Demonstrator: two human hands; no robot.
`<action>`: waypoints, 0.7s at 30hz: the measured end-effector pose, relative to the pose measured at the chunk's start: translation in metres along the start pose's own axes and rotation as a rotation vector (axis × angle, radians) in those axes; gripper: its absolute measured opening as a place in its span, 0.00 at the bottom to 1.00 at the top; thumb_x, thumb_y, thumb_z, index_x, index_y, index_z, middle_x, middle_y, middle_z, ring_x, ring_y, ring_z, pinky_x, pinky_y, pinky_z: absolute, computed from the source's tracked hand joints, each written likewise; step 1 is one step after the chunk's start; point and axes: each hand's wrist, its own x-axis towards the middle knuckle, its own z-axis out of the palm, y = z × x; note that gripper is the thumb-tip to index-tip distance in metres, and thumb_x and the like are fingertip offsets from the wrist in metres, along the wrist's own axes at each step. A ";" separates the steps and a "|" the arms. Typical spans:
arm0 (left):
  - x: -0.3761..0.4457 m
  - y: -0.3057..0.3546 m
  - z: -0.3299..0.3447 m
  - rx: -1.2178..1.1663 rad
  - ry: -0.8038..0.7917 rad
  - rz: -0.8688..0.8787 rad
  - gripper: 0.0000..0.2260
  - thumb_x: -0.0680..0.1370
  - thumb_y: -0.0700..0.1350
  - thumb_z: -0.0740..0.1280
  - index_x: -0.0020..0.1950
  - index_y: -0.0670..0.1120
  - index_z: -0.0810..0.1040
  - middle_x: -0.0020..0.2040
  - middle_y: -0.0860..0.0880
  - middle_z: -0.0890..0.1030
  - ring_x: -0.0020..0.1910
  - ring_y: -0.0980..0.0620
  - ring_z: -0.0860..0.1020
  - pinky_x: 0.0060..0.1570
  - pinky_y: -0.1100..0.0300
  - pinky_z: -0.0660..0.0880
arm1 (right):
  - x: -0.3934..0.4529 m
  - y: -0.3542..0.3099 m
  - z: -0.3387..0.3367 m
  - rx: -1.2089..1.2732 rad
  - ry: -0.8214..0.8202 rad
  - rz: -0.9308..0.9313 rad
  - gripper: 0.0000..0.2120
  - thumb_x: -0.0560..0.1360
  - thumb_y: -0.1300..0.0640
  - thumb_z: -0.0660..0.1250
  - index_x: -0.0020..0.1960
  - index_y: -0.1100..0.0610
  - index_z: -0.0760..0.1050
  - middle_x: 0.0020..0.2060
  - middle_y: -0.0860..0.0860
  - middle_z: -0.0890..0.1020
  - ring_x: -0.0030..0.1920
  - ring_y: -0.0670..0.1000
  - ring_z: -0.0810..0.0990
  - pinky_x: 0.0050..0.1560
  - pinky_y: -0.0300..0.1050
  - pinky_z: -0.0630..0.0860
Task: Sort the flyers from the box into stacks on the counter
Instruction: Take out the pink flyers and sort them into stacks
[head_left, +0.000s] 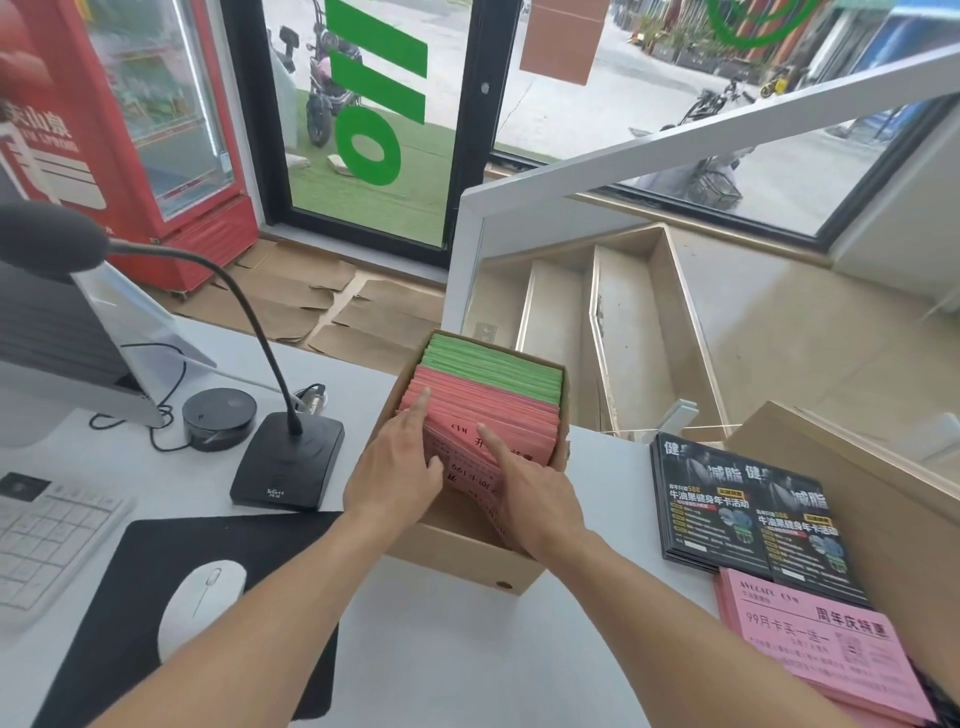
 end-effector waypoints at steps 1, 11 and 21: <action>-0.001 0.001 -0.002 -0.014 0.017 0.005 0.40 0.78 0.48 0.69 0.83 0.55 0.47 0.77 0.51 0.68 0.73 0.49 0.70 0.68 0.48 0.73 | -0.002 -0.001 -0.004 0.062 0.018 0.021 0.39 0.79 0.59 0.63 0.81 0.36 0.47 0.56 0.48 0.84 0.49 0.57 0.83 0.47 0.51 0.76; -0.047 0.045 -0.073 -0.763 -0.053 0.008 0.52 0.67 0.47 0.81 0.80 0.65 0.51 0.67 0.64 0.77 0.67 0.63 0.76 0.66 0.56 0.73 | -0.079 0.033 -0.135 0.240 -0.013 -0.103 0.33 0.81 0.61 0.61 0.75 0.30 0.57 0.58 0.36 0.82 0.54 0.46 0.82 0.51 0.49 0.80; -0.168 0.095 0.028 -0.876 -0.459 -0.184 0.49 0.77 0.38 0.74 0.79 0.68 0.43 0.51 0.52 0.87 0.51 0.52 0.86 0.52 0.52 0.83 | -0.186 0.130 -0.074 0.548 -0.384 0.249 0.30 0.79 0.59 0.70 0.65 0.26 0.67 0.56 0.37 0.79 0.52 0.37 0.82 0.52 0.46 0.82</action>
